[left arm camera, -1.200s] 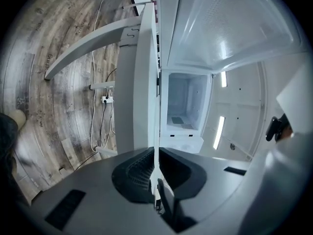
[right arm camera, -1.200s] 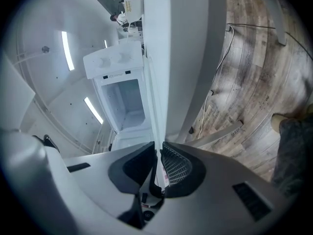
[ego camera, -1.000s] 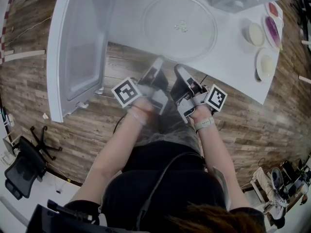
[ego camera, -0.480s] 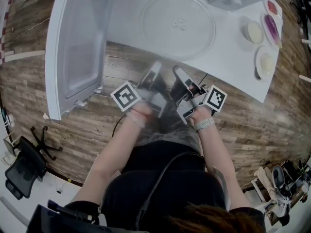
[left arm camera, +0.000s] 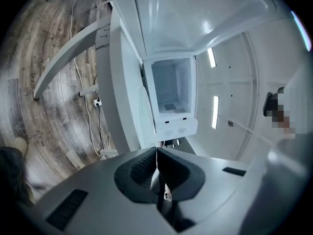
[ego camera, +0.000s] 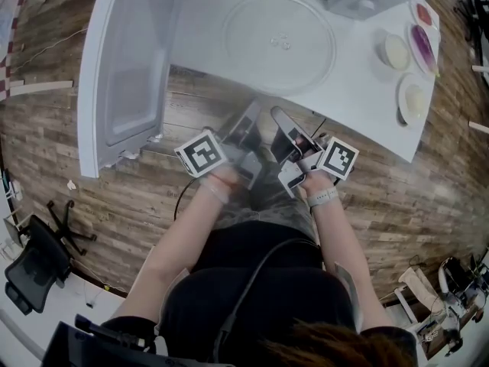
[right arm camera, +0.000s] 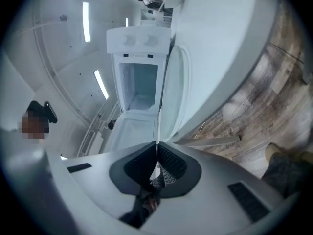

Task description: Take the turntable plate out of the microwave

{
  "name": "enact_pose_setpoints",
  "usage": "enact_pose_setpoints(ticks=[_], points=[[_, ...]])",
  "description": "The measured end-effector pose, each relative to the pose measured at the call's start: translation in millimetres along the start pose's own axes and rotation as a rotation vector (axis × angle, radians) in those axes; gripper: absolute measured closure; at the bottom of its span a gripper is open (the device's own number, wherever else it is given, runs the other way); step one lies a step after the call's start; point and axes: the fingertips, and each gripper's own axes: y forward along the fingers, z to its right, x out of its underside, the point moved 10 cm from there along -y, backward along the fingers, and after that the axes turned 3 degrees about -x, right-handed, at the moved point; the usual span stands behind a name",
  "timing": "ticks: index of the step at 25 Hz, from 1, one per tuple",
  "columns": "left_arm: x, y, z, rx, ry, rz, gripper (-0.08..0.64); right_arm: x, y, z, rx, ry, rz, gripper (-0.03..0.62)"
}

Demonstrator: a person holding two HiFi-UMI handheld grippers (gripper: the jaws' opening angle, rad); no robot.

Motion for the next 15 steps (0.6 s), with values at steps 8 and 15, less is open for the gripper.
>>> enact_pose_setpoints(ticks=[8,15], points=[[-13.9,-4.2,30.3,-0.009,0.326,-0.057,0.548,-10.1,-8.9,-39.2,0.067,-0.468,0.006,0.572],[-24.5,-5.8,75.6,0.009,0.726,-0.027,0.548,-9.9,-2.6,-74.9,0.027,-0.738,-0.009,0.572]])
